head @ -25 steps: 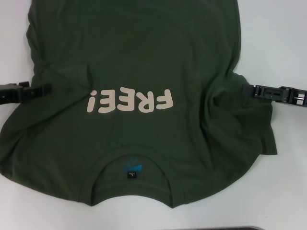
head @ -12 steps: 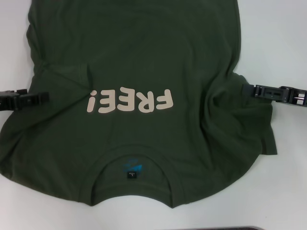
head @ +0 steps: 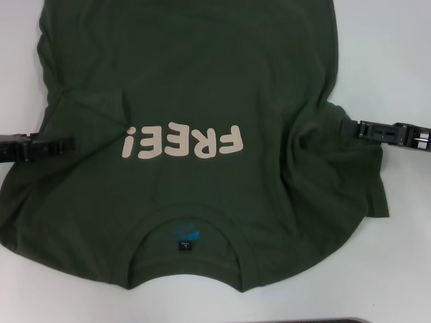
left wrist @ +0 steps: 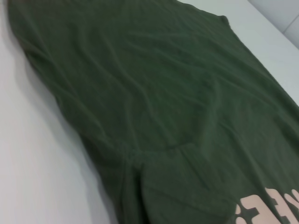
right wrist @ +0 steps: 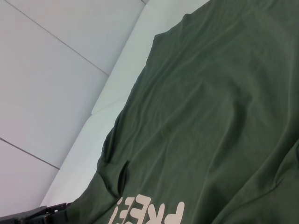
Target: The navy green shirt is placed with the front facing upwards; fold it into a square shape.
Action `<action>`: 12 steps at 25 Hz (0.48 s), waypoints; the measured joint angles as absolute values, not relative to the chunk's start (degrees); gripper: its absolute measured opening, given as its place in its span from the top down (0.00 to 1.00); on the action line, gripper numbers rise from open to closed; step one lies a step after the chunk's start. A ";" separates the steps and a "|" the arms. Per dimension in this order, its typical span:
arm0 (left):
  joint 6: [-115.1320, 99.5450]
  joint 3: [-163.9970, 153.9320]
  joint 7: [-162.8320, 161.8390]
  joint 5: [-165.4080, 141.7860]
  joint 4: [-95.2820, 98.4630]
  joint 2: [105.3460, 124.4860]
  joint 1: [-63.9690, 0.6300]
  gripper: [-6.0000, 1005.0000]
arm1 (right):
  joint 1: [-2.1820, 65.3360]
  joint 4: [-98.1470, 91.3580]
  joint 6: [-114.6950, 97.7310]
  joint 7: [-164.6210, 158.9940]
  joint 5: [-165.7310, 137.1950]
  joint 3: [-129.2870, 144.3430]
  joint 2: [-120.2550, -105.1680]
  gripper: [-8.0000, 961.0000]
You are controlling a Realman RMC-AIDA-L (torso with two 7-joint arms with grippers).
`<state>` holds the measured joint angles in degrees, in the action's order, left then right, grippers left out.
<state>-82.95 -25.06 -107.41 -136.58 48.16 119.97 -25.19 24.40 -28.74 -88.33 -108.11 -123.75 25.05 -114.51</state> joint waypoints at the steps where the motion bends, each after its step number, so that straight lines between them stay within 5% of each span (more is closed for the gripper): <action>1: -83.21 -25.13 -107.42 -136.59 48.17 119.97 -25.24 0.18 | 24.35 -28.74 -88.33 -108.11 -123.75 25.05 -114.52 0.03; 12: -81.40 -25.44 -107.52 -136.58 47.97 119.97 -25.43 0.18 | 24.26 -28.74 -88.33 -108.10 -123.75 25.05 -114.62 0.03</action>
<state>-81.40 -25.44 -107.52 -136.58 47.97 119.97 -25.43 24.26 -28.74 -88.33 -108.10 -123.75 25.05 -114.62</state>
